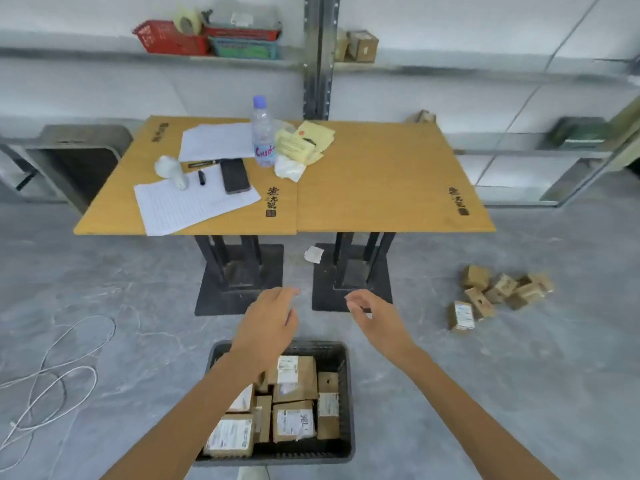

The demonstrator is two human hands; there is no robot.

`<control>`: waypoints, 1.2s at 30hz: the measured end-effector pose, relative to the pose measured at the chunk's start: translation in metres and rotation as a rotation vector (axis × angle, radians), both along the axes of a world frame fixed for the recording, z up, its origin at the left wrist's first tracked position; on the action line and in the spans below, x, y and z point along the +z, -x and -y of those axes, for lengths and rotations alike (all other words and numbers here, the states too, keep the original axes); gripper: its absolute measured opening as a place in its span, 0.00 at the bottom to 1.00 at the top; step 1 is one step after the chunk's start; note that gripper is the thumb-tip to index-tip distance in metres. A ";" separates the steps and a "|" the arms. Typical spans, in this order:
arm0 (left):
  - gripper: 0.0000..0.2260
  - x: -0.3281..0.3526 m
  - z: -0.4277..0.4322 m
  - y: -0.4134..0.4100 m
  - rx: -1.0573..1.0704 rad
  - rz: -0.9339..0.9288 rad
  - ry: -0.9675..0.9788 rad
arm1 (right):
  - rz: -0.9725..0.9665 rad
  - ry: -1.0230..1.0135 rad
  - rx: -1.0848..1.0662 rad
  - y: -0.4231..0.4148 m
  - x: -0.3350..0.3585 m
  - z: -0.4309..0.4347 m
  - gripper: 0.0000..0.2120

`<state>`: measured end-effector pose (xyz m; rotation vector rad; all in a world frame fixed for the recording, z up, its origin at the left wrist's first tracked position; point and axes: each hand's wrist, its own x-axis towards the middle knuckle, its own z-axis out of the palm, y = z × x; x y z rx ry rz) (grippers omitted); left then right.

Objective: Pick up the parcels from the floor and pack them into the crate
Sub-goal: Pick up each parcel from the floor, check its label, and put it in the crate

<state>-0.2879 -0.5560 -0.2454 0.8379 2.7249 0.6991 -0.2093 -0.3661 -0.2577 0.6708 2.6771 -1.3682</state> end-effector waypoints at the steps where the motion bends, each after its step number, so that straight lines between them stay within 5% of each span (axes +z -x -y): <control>1: 0.17 0.025 -0.019 -0.011 -0.012 -0.027 -0.028 | -0.042 -0.023 -0.024 -0.016 0.027 -0.017 0.12; 8: 0.16 0.191 -0.163 -0.095 -0.234 -0.230 -0.297 | -0.330 -0.217 -0.170 -0.131 0.203 -0.121 0.12; 15: 0.16 0.285 -0.263 -0.187 -0.421 -0.267 -0.462 | -0.483 -0.347 -0.355 -0.262 0.293 -0.189 0.11; 25: 0.16 0.290 -0.329 -0.204 -0.541 -0.233 -0.494 | -0.466 -0.351 -0.613 -0.363 0.299 -0.267 0.08; 36: 0.16 0.256 -0.465 -0.127 -0.598 -0.187 -0.491 | -0.347 -0.250 -0.695 -0.306 0.254 -0.382 0.09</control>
